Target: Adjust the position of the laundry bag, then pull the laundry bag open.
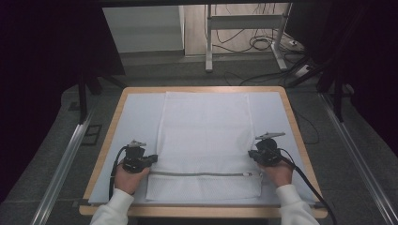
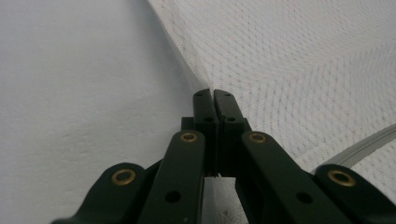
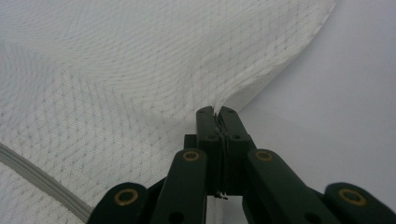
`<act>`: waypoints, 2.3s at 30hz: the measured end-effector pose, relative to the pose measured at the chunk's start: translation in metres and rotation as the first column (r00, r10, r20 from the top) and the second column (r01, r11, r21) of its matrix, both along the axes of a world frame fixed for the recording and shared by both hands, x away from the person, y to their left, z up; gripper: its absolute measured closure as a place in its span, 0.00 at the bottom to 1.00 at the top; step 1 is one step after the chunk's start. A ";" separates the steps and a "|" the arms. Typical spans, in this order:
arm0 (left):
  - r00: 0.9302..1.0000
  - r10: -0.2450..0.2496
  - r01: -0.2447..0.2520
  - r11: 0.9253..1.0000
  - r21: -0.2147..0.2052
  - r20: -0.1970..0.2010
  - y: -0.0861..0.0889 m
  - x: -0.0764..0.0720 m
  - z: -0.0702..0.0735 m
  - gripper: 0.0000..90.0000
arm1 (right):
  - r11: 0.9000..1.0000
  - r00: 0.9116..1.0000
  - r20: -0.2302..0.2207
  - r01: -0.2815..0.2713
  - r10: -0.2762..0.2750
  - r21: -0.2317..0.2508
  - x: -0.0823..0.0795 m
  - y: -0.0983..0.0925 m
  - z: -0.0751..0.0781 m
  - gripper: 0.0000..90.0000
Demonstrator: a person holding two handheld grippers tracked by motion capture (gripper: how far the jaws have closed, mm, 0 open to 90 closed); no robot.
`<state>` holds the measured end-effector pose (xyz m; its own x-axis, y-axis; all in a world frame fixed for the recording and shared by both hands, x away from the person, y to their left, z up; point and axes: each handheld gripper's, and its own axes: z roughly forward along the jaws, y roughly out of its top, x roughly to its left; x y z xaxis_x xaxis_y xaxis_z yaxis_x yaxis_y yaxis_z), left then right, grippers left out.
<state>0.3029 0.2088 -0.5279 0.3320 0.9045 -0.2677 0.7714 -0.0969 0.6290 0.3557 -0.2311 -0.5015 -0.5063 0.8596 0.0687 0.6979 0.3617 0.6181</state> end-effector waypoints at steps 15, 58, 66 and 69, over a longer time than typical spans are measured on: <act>1.000 0.028 -0.028 1.000 0.000 -0.010 0.015 -0.004 -0.003 1.00 | 0.999 0.999 -0.006 -0.035 0.035 0.000 -0.003 0.015 -0.003 0.98; 0.987 -0.051 0.064 0.995 -0.081 0.154 -0.007 -0.025 0.045 0.32 | 0.991 0.994 0.113 -0.026 0.010 0.134 -0.017 -0.013 0.020 0.35; 0.986 -0.077 0.091 0.992 -0.086 0.150 -0.024 -0.026 0.052 0.32 | 0.992 0.992 0.126 -0.017 0.001 0.125 -0.018 -0.019 0.021 0.35; 0.983 -0.096 0.110 0.990 -0.086 0.155 -0.034 -0.025 0.057 0.32 | 0.992 0.992 0.127 -0.023 0.007 0.126 -0.020 -0.020 0.021 0.36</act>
<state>0.2783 0.1743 -0.4712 0.4648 0.8366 -0.2898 0.6566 -0.1061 0.7467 0.3359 -0.2509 -0.4803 -0.5305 0.8404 0.1113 0.6063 0.2844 0.7426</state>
